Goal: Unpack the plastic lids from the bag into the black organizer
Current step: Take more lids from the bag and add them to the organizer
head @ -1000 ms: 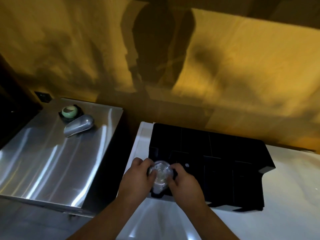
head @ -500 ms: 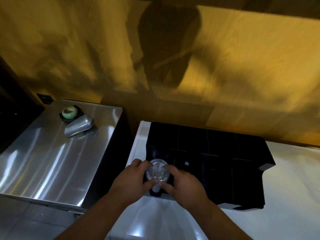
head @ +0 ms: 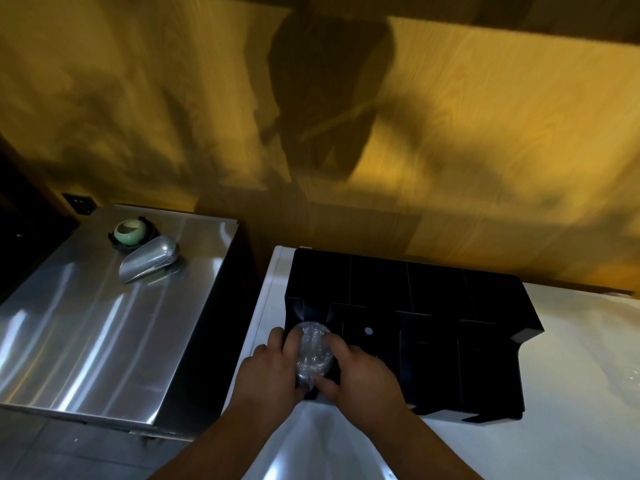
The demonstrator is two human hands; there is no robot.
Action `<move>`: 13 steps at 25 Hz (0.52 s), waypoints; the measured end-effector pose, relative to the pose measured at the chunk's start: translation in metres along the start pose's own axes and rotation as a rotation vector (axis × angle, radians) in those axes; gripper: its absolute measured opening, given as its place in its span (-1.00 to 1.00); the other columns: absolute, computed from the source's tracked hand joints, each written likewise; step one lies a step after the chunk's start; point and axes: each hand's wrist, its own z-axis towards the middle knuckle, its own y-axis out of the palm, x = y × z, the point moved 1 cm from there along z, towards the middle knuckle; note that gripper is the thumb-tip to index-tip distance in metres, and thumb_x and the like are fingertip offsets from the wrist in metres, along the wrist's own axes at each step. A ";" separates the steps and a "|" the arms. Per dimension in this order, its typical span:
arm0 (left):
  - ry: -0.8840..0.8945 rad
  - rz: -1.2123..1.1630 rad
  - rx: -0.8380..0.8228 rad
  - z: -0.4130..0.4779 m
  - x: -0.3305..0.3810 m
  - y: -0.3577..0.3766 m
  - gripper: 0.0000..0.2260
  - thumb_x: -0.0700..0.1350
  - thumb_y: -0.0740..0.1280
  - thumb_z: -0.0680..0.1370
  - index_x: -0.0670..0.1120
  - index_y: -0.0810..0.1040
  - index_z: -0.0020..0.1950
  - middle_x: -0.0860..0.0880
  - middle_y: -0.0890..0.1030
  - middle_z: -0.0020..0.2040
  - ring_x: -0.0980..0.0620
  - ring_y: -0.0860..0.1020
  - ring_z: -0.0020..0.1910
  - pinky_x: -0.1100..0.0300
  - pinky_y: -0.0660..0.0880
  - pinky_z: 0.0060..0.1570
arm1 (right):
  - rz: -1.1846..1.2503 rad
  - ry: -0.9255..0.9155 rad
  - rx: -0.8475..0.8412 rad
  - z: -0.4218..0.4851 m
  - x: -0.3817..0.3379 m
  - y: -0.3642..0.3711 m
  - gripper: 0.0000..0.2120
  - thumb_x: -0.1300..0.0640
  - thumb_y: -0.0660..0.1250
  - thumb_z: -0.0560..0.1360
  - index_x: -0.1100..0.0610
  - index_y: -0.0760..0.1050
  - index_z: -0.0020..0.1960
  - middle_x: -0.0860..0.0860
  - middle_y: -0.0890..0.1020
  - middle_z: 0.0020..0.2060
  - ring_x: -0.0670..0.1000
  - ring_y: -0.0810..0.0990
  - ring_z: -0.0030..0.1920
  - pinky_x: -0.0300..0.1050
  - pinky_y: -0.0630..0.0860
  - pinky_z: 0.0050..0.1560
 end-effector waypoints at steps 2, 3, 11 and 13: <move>-0.005 -0.004 0.008 -0.001 0.000 0.002 -0.16 0.27 0.48 0.42 0.03 0.23 0.60 -0.02 0.45 0.31 0.00 0.64 0.00 0.13 0.62 -0.15 | -0.009 -0.003 0.015 0.000 0.000 0.001 -0.35 -0.25 0.32 0.50 -0.18 0.21 0.53 -0.02 0.65 0.20 0.02 0.66 0.09 -0.05 0.62 0.04; -0.007 -0.008 0.010 -0.002 0.000 0.003 -0.15 0.27 0.48 0.43 0.03 0.22 0.61 -0.02 0.45 0.33 0.00 0.64 0.01 0.13 0.63 -0.15 | -0.011 -0.004 0.018 0.000 0.000 0.001 -0.35 -0.25 0.31 0.50 -0.18 0.20 0.53 -0.02 0.65 0.19 0.01 0.66 0.09 -0.05 0.62 0.04; -0.017 -0.020 -0.017 -0.008 -0.001 0.013 -0.08 0.29 0.46 0.46 0.09 0.08 0.69 -0.09 0.26 0.60 -0.02 0.65 0.11 0.13 0.63 -0.05 | -0.038 0.002 0.024 -0.004 0.001 0.001 -0.35 -0.29 0.29 0.50 -0.21 0.17 0.52 -0.04 0.63 0.20 0.02 0.66 0.10 -0.04 0.62 0.02; -0.022 -0.052 -0.039 -0.007 -0.003 0.011 -0.10 0.30 0.42 0.49 0.11 0.03 0.69 -0.07 0.19 0.63 -0.01 0.63 0.19 0.14 0.62 0.01 | -0.047 0.001 0.019 -0.003 0.000 0.000 -0.34 -0.31 0.27 0.49 -0.22 0.16 0.52 -0.04 0.62 0.21 0.01 0.65 0.10 -0.03 0.62 0.04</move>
